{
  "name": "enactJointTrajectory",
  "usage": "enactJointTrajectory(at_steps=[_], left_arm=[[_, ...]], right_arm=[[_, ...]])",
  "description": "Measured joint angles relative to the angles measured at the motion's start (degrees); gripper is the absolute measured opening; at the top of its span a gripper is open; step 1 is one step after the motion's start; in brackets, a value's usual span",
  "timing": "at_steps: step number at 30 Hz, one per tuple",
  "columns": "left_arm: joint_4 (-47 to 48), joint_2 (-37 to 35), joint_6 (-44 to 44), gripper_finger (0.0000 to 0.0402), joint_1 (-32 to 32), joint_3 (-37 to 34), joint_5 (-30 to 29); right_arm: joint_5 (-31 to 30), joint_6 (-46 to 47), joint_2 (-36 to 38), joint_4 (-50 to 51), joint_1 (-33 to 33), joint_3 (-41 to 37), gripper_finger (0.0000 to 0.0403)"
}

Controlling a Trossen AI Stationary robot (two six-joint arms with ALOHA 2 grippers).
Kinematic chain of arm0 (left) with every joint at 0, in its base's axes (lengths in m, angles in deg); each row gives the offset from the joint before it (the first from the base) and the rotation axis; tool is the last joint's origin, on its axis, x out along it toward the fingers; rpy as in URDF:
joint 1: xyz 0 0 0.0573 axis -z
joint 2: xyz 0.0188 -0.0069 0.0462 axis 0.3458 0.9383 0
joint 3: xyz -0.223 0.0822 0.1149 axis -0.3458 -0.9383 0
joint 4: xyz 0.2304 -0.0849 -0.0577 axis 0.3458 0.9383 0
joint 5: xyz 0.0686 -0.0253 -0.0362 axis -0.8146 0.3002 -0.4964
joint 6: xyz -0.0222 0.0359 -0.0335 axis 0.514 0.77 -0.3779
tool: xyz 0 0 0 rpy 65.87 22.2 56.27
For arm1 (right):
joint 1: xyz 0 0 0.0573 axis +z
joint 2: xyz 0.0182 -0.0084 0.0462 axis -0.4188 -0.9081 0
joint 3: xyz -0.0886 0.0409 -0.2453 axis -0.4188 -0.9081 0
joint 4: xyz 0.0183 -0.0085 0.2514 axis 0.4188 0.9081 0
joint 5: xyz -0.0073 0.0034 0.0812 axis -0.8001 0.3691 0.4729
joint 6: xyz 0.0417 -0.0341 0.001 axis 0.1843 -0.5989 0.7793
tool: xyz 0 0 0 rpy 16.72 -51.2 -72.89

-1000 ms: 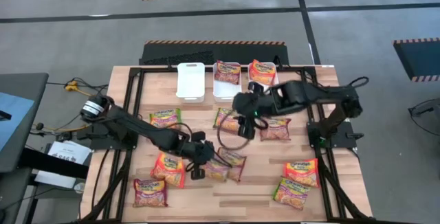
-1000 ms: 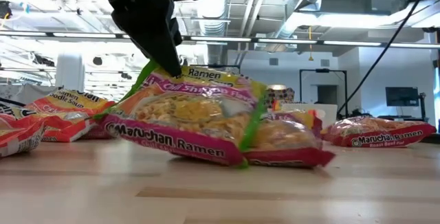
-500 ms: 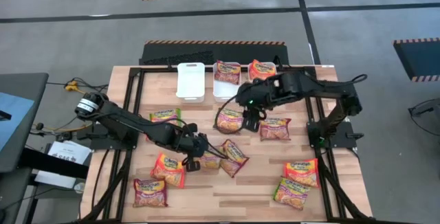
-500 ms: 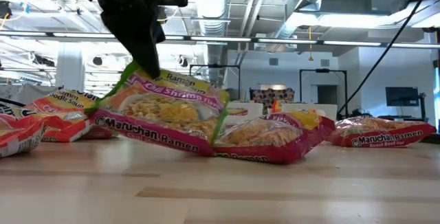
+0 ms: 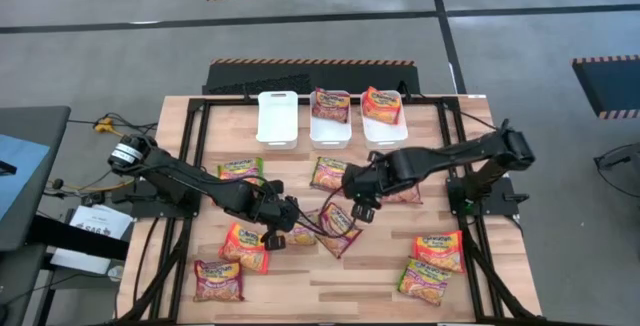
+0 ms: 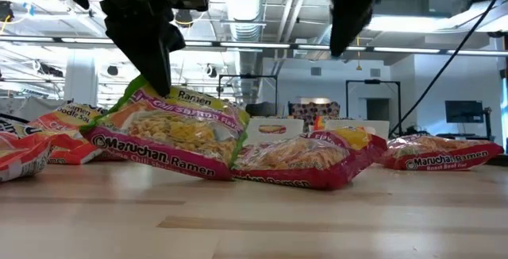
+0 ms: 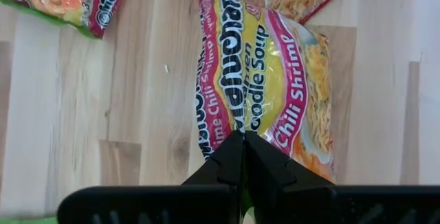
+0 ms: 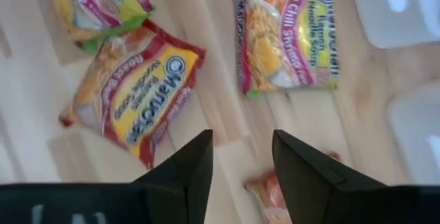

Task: Sort Maruchan noodles
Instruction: Put the green noodle pack into the left white bin

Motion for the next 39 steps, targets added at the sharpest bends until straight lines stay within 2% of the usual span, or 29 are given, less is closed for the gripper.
enactJointTrajectory(at_steps=[4,9,17,22,31,39], left_arm=[[-0.6,-0.2,0.8,0.0000,-0.2,0.0,-0.1],[-0.4,-0.5,-0.5,0.0000,-1.2,-0.1,-0.1],[-1.5,-0.5,-4.6,0.0000,-2.6,-0.1,-0.1],[-1.9,-0.5,-5.0,0.0000,-2.7,-0.1,-0.6],[-2.2,-0.5,-4.9,0.0000,-2.6,-0.1,-0.6],[-5.2,-0.5,-2.9,0.0000,-2.6,-0.1,-0.8]], right_arm=[[0.4,0.7,1.4,-13.1,0.7,-9.5,0.0170],[3.7,-1.9,1.8,-28.5,-0.2,-18.5,0.0166],[15.1,-11.1,1.7,-45.7,-4.1,-24.2,0.0163],[21.5,-17.0,1.7,-51.1,-6.6,-24.6,0.0163],[21.8,-23.4,1.7,-57.4,-8.9,-24.6,0.0166],[21.8,-23.9,0.2,-58.7,-8.8,-24.7,0.0220]])
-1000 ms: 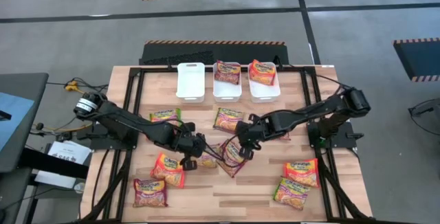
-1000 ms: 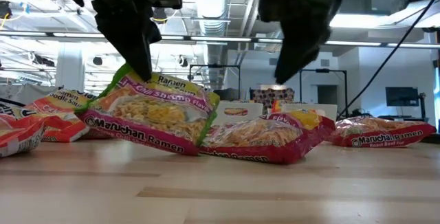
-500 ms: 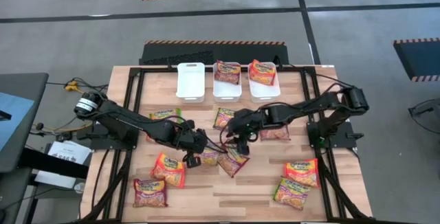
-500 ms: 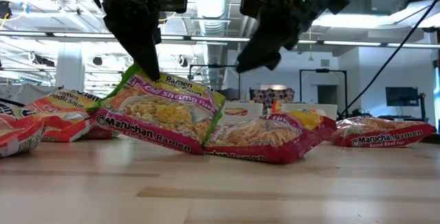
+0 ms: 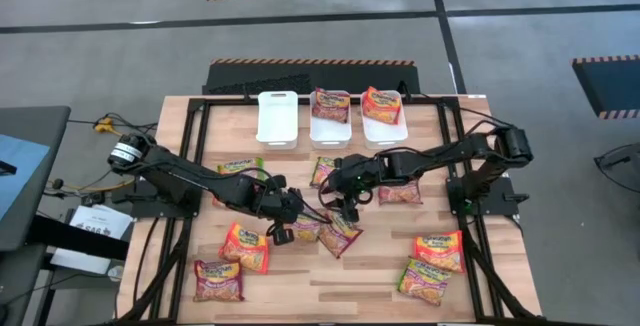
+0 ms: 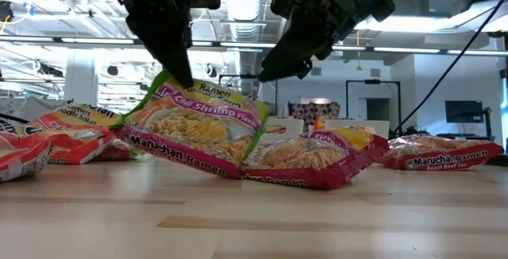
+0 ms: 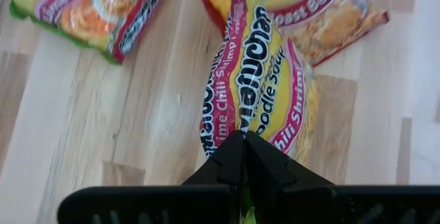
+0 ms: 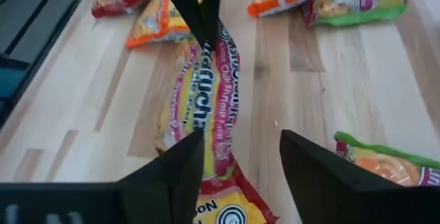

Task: Sort Maruchan noodles
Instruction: Put the green noodle pack into the left white bin

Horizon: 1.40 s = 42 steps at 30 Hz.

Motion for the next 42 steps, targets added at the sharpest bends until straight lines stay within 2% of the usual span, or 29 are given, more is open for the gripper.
enactJointTrajectory(at_steps=[4,15,22,35,39,42], left_arm=[[-1.8,0.0,0.5,0.0000,-0.2,0.0,-0.3],[-4.4,0.0,0.5,0.0000,-0.3,0.0,-0.9],[-6.0,0.0,0.4,0.0000,-0.3,0.0,-0.8],[-7.1,0.1,0.4,0.0000,-0.5,0.0,-0.9],[-7.0,0.1,0.4,0.0000,-0.8,0.0,-1.8],[-7.0,0.1,0.5,0.0000,-1.1,0.0,-2.7]], right_arm=[[0.0,0.1,-1.6,-2.3,0.5,0.2,0.0241],[0.1,5.5,-4.7,-4.5,0.9,0.0,0.0245],[7.0,9.0,-6.5,-7.7,0.8,0.0,0.0245],[7.8,11.8,-12.2,-9.1,0.8,1.0,0.0245],[9.1,11.4,-12.2,-9.3,1.0,1.6,0.0233],[9.1,11.3,-12.2,-9.2,1.2,1.6,0.0199]])
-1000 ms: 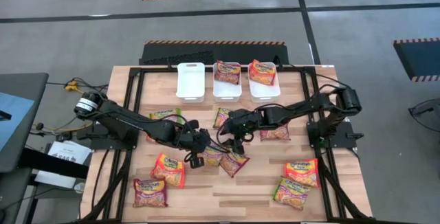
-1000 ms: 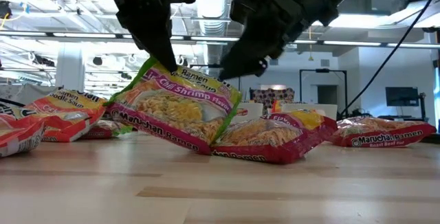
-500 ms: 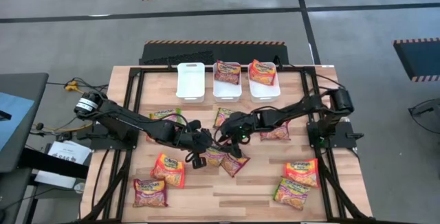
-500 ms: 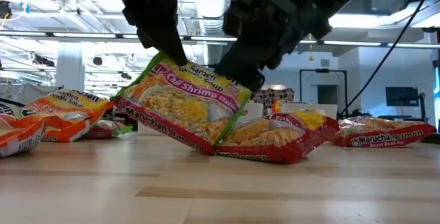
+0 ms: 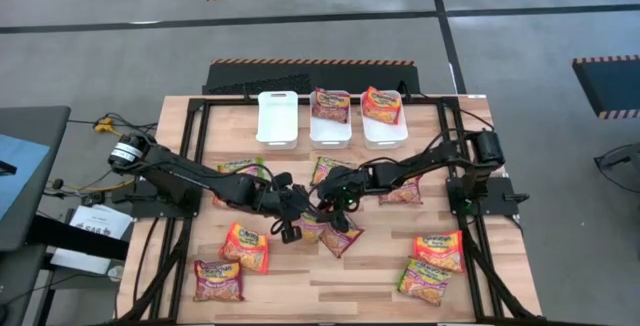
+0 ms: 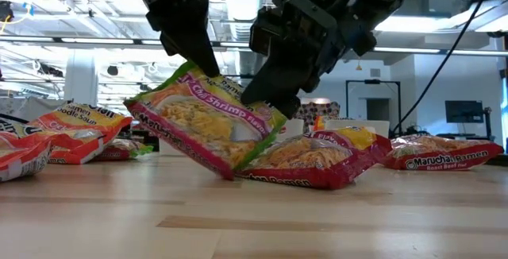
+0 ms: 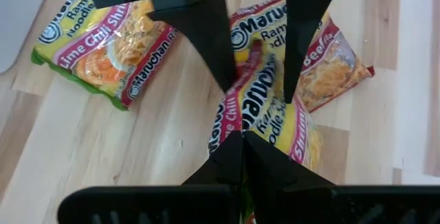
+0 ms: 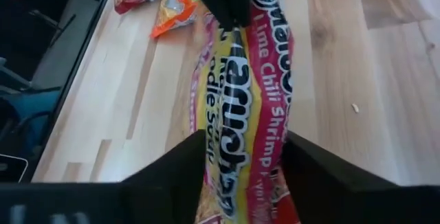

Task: Sort Maruchan noodles
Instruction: Put the green noodle pack into the left white bin

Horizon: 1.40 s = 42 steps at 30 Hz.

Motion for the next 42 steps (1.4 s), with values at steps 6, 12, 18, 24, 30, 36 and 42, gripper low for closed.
enactJointTrajectory(at_steps=[6,12,18,24,30,36,42], left_arm=[[-0.5,0.0,0.0,0.0000,-1.0,0.0,-0.5],[-0.9,0.0,0.0,0.0000,-2.0,0.4,-0.6],[4.1,-0.5,-1.1,0.0000,-4.6,3.8,0.6],[8.9,-2.3,0.4,0.0011,-9.9,8.0,6.2],[13.5,-2.8,1.9,0.0048,-17.6,9.3,19.9],[26.5,-4.2,4.5,0.0097,-26.2,9.3,21.5],[33.6,-7.1,8.1,0.0120,-34.8,9.2,21.5]], right_arm=[[0.0,1.2,0.0,0.5,0.0,0.0,0.0080],[0.1,1.1,0.2,0.5,0.0,0.0,0.0011],[0.1,1.3,0.3,0.7,-0.6,0.0,0.0005],[0.0,-2.8,0.3,1.4,-1.4,0.0,0.0004],[0.0,-6.6,0.9,2.7,-2.1,-0.1,0.0003],[-0.2,-9.5,3.9,4.6,-3.4,-0.2,0.0002],[-0.3,-9.9,7.3,7.3,-7.0,0.0,0.0002]])
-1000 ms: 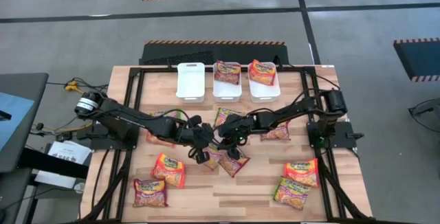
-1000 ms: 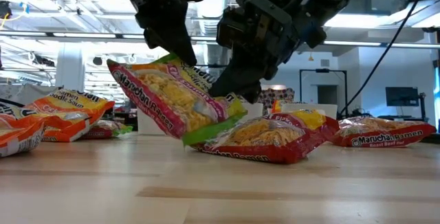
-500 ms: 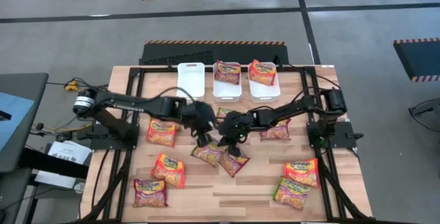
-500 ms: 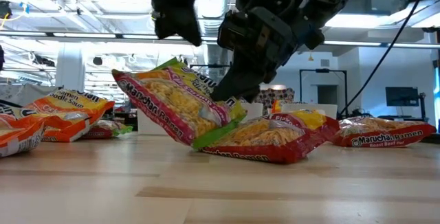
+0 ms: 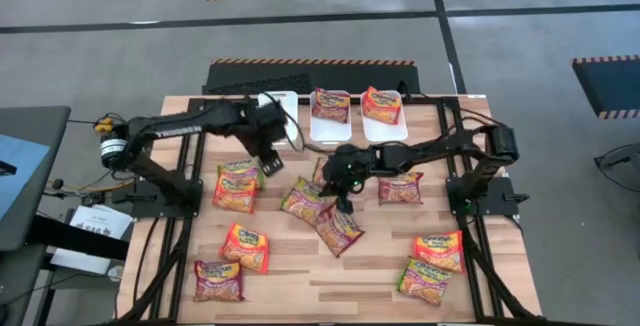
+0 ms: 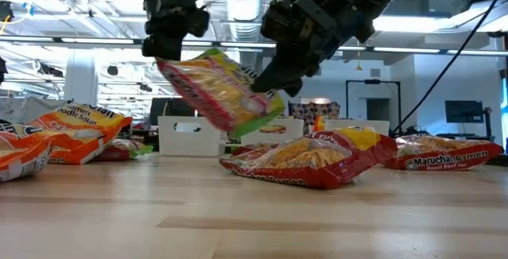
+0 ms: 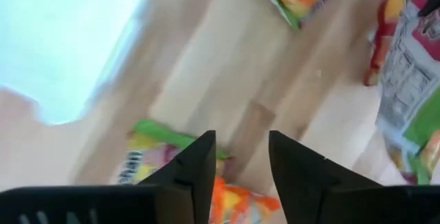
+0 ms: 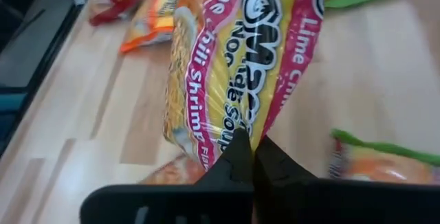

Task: Sort Maruchan noodles
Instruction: Put the green noodle pack into the left white bin

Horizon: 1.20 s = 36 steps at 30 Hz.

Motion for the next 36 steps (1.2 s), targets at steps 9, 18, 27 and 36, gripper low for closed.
enactJointTrajectory(at_steps=[9,18,27,36], left_arm=[[-9.3,-1.7,4.7,0.0121,-8.6,0.0,9.5],[-11.7,-1.7,5.9,0.0121,-9.7,0.0,7.4],[-15.4,-1.1,2.2,0.0148,-9.7,0.0,8.9],[-18.7,3.8,4.6,0.0200,-9.7,0.0,16.9]], right_arm=[[-0.7,-3.3,1.3,5.7,-8.0,4.0,0.0002],[-7.2,-9.9,1.2,18.1,-10.7,10.3,0.0003],[-9.2,-17.1,1.6,24.5,-10.5,11.0,0.0005],[-10.5,-19.7,1.6,27.3,-13.4,13.8,0.0005]])
